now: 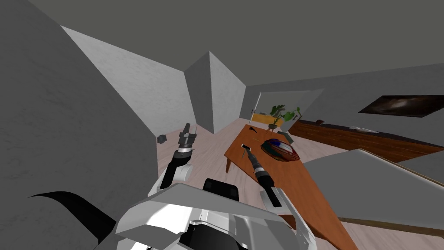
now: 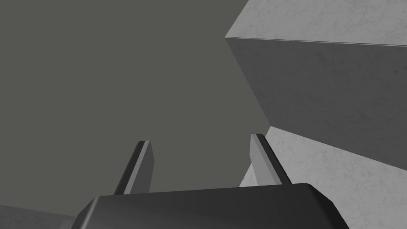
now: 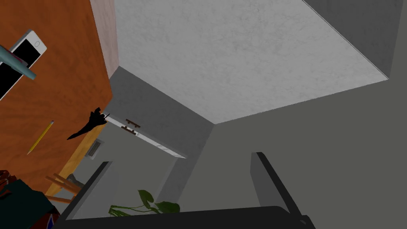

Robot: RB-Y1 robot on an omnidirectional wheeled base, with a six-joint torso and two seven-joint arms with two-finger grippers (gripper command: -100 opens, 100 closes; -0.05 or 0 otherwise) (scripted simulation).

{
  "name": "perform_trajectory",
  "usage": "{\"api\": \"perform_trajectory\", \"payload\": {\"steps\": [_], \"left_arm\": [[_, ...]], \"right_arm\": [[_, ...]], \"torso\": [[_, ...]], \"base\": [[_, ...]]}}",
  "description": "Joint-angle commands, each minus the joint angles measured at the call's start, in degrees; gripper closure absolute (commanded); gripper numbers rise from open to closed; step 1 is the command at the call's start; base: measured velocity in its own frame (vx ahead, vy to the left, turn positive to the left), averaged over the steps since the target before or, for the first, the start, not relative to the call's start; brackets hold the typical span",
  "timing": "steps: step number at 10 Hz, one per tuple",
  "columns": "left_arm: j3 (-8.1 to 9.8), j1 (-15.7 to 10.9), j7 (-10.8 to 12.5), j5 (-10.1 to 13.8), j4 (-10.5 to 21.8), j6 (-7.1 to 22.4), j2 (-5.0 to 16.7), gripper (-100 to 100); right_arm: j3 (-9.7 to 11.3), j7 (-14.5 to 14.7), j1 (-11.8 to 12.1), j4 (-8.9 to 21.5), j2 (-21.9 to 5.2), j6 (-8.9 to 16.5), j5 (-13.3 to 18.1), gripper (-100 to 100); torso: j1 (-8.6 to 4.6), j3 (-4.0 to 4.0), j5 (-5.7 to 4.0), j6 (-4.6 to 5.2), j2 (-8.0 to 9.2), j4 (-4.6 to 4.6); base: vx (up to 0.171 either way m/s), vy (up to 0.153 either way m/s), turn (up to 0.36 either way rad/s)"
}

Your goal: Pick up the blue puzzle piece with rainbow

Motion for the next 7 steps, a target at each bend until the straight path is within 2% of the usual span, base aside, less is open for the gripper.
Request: {"api": "perform_trajectory", "payload": {"steps": [1,2,5,7], "left_arm": [[0.00,0.00,0.00,0.00,0.00,0.00,0.00,0],[0.00,0.00,0.00,0.00,0.00,0.00,0.00,0],[0.00,0.01,0.00,0.00,0.00,0.00,0.00,0],[0.00,0.01,0.00,0.00,0.00,0.00,0.00,0]], "right_arm": [[0.20,0.01,-0.10,2.86,-1.87,2.49,2.78,-100],[0.20,0.01,-0.10,4.26,-1.87,2.49,2.78,-100],[0.13,0.02,-0.37,9.15,-4.15,5.15,6.48,-100],[0.13,0.02,-0.37,10.62,-4.15,5.15,6.48,-100]], "torso": [[0.00,0.00,0.00,0.00,0.00,0.00],[0.10,-0.03,0.02,0.00,-0.06,-0.01],[-0.02,-0.02,0.00,0.03,-0.03,-0.01],[0.06,-0.03,0.02,0.02,-0.05,-0.01]], "base": [[0.060,0.117,0.226],[0.053,0.085,0.070],[0.059,0.091,0.108],[0.041,0.061,0.011]]}}
